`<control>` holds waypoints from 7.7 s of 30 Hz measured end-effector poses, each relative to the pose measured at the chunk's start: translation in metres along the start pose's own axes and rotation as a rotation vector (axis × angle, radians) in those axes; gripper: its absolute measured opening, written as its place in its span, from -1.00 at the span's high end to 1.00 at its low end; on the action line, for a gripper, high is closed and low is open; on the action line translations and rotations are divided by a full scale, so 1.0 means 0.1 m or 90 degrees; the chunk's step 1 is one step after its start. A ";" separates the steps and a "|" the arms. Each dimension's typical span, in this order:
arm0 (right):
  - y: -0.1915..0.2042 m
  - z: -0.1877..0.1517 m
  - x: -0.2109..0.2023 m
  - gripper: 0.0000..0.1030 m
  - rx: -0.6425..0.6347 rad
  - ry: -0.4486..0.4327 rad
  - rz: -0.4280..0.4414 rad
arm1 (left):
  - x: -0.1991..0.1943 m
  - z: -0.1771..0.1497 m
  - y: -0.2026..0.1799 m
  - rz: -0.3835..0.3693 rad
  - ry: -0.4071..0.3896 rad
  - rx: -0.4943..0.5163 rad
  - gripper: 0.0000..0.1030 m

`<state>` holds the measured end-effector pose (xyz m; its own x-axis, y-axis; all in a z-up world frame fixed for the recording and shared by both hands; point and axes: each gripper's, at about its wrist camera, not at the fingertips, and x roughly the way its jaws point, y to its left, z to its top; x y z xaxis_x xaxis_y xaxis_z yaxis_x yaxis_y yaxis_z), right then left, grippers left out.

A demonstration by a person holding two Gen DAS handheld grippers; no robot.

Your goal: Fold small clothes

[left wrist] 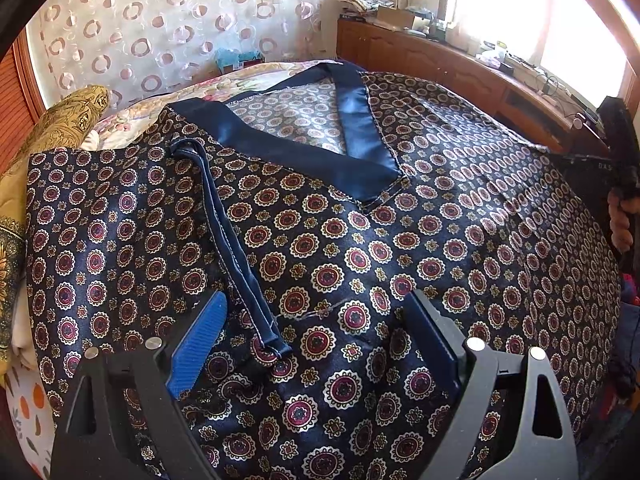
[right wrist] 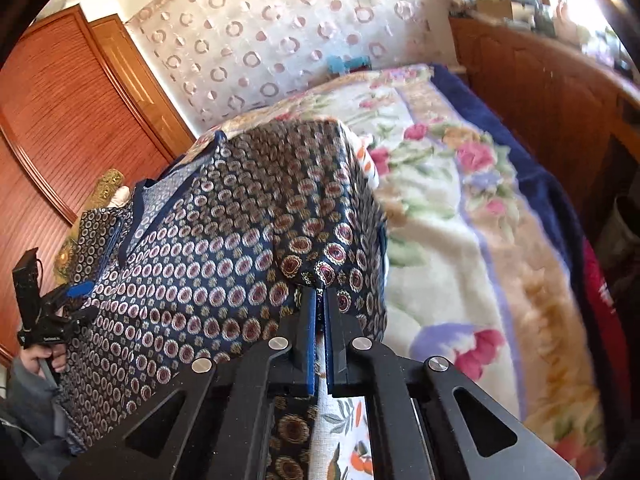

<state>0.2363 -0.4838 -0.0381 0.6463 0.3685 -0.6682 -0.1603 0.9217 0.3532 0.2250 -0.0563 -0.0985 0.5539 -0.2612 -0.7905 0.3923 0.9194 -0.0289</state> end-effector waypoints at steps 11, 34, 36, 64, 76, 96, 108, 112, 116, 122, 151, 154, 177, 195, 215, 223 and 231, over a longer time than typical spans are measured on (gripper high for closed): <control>1.12 -0.03 -0.23 0.95 -0.185 -0.030 0.032 | 0.01 0.00 -0.04 0.018 0.005 0.010 -0.76; 0.60 -0.39 -0.31 -0.04 -0.048 0.007 -0.133 | 0.03 0.01 -0.07 0.020 0.008 0.013 -0.83; 0.48 -0.44 -0.21 -0.03 -0.011 0.030 -0.125 | 0.03 0.01 -0.07 0.022 0.008 0.013 -0.83; 0.55 -0.04 -0.66 0.88 -0.041 -0.058 -0.112 | -0.38 0.14 -0.26 -0.022 -0.051 0.007 -0.83; 2.07 0.23 -0.41 0.80 -0.254 -0.046 0.048 | -0.44 0.01 -0.06 -0.004 -0.055 -0.023 -0.83; 1.76 -0.26 -0.12 0.07 -0.192 0.091 0.021 | -0.37 0.07 0.05 -0.005 -0.048 -0.019 -0.83; 1.88 -0.69 -0.17 0.81 -0.247 0.178 0.044 | -0.36 0.16 0.02 -0.011 -0.053 -0.016 -0.83; 1.76 -0.64 -0.34 0.81 -0.228 0.142 0.049 | -0.36 0.36 0.01 -0.024 -0.063 -0.002 -0.83; 1.74 -0.45 -0.59 0.74 -0.223 0.077 0.044 | -0.33 0.62 -0.01 -0.025 -0.073 0.018 -0.82; 1.59 -0.19 -0.58 -0.14 -0.209 0.007 -0.021 | -0.13 1.02 -0.11 -0.049 -0.070 0.043 -0.60; 1.37 -0.36 -0.02 -0.20 -0.177 0.036 -0.114 | 0.59 1.49 -0.14 -0.043 -0.031 0.037 0.92; 1.37 -0.37 -0.01 -0.20 -0.178 0.036 -0.114 | 0.50 1.44 -0.03 -0.032 -0.033 0.028 0.92; 1.34 -0.35 0.01 -0.26 -0.179 0.036 -0.121 | -0.11 0.97 0.56 -0.008 -0.069 -0.008 -0.08; 1.40 -0.23 -0.02 -0.28 -0.193 0.047 -0.118 | -0.46 0.48 1.48 0.090 -0.071 -0.090 -0.36; 1.37 0.89 0.93 -0.27 -0.206 0.063 -0.069 | -0.19 0.66 1.76 0.137 -0.054 -0.105 0.03; 1.48 1.10 1.38 -0.21 -0.226 0.095 -0.081 | -0.13 0.67 1.75 0.149 -0.047 -0.094 0.38; 1.54 1.10 1.35 0.34 -0.237 0.085 -0.067 | -0.13 0.66 1.79 0.142 -0.041 -0.100 0.38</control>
<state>0.3812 -0.3060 -0.0018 0.5743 0.2603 -0.7761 -0.3738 0.9269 0.0342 0.3364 0.0923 -0.0526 0.6610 -0.0606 -0.7480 0.1397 0.9892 0.0433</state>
